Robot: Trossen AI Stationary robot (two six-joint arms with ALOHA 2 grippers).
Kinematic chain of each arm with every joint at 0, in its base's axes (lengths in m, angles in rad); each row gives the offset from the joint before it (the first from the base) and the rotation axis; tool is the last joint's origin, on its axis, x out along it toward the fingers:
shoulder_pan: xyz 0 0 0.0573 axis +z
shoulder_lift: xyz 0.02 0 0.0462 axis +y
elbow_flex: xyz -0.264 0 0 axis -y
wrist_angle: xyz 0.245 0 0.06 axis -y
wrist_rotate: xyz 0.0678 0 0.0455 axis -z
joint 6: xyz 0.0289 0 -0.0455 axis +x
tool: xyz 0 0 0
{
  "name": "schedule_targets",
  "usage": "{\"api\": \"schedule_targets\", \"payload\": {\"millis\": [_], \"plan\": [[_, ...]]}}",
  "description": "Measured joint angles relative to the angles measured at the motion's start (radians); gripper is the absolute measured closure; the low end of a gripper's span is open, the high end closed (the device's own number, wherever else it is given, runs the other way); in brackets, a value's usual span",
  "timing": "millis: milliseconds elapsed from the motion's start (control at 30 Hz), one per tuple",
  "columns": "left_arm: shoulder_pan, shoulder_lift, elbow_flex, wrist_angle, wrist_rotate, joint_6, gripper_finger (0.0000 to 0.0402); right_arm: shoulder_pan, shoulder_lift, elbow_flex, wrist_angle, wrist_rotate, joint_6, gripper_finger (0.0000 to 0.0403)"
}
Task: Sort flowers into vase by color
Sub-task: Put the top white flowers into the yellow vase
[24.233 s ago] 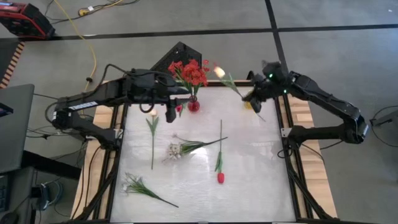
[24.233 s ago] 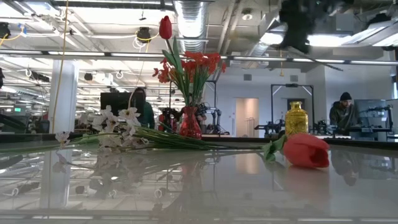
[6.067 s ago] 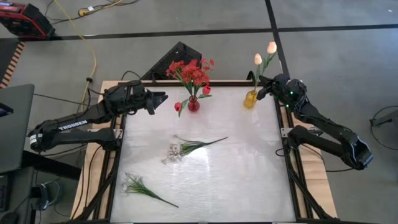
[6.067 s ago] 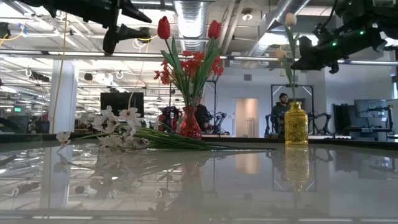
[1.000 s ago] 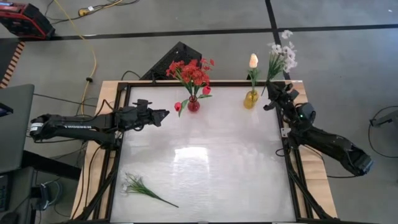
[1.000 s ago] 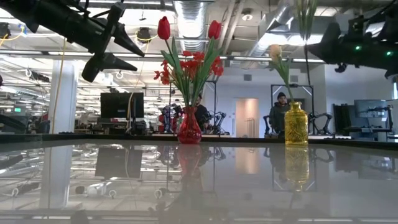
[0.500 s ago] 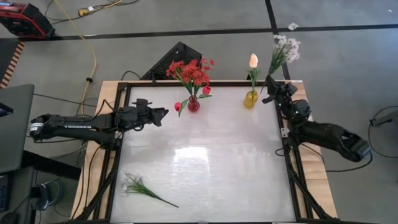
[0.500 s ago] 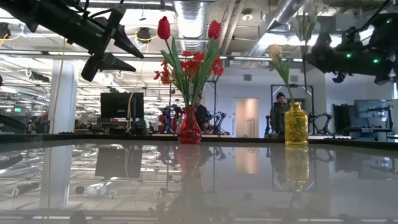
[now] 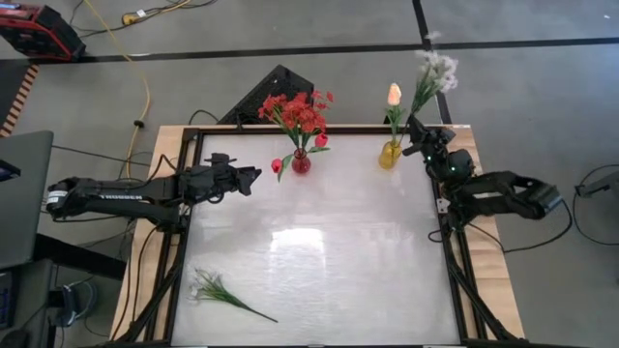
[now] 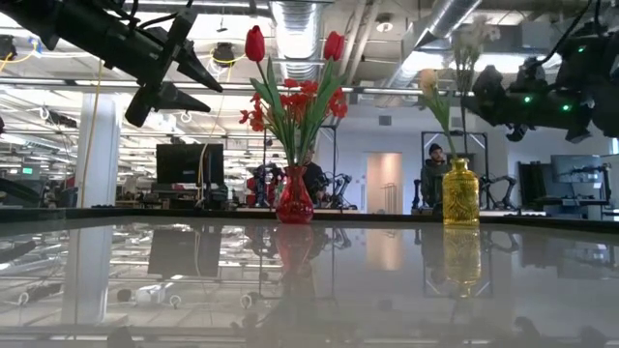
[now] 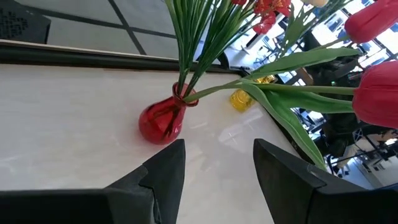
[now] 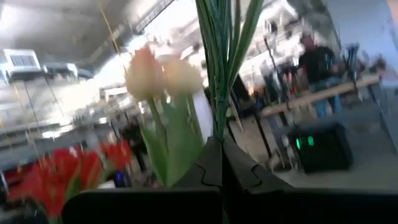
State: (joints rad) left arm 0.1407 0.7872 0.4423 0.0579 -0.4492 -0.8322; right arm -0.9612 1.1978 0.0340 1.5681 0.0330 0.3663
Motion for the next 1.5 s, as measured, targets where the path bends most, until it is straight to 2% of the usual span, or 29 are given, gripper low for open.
{"api": "schedule_targets", "payload": {"millis": [1000,1500], "plan": [[0.0,0.0,0.0,-0.023,0.0,-0.01,0.0223,0.005,0.033,0.013,0.001,0.0,-0.007,0.0381],[0.0,0.0,0.0,-0.022,0.019,-0.022,0.0223,0.005,0.033,0.013,0.001,0.001,-0.008,0.0366]]}}
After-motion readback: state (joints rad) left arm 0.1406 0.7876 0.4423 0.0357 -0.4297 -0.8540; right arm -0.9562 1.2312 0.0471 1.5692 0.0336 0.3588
